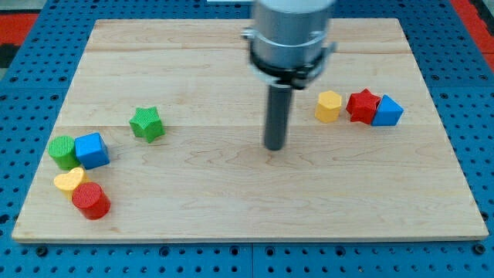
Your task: Push the green star towards center
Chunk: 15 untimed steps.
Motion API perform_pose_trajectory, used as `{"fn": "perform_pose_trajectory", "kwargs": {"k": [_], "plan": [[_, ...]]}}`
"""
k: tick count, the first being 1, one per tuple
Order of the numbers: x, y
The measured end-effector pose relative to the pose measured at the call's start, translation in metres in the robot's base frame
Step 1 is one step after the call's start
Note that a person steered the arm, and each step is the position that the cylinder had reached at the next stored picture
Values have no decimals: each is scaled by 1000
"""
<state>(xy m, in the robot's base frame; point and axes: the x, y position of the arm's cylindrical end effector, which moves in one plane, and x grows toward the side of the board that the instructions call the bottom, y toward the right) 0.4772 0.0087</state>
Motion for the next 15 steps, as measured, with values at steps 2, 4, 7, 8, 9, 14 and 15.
{"fn": "perform_pose_trajectory", "kwargs": {"k": [2,4,7,8,9,14,15], "plan": [[-8,-116],[-8,-174],[-63,-215],[-75,-244],[-87,-230],[-118,-82],[-124,-51]]}}
